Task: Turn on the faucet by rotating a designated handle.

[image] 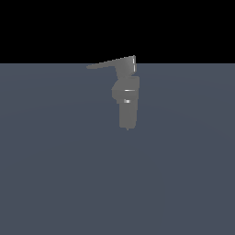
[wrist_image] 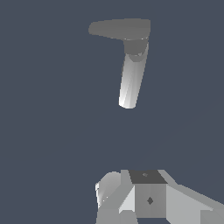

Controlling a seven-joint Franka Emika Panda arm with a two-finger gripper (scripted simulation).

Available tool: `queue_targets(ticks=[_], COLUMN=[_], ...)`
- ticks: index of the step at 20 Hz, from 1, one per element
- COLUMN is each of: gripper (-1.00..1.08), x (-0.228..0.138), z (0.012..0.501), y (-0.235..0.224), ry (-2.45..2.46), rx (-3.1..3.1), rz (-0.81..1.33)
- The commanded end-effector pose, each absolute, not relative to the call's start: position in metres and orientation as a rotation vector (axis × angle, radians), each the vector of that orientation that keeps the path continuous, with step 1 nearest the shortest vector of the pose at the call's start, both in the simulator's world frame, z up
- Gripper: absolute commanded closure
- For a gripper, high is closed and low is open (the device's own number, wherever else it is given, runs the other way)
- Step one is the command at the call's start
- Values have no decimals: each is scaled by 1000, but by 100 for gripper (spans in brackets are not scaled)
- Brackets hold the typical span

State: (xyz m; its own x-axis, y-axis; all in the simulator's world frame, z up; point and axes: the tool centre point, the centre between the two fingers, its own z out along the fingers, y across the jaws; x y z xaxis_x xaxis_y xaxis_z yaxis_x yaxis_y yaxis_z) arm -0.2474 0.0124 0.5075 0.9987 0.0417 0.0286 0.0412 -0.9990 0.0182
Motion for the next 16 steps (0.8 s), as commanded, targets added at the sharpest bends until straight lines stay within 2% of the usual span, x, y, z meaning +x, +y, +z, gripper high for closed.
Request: queue_targets(ticks=[1, 16], gripper=[108, 108], x=[-247, -233], z=[508, 493], y=[12, 36], ry=[65, -118], rx=[3123, 3113], rz=[45, 25])
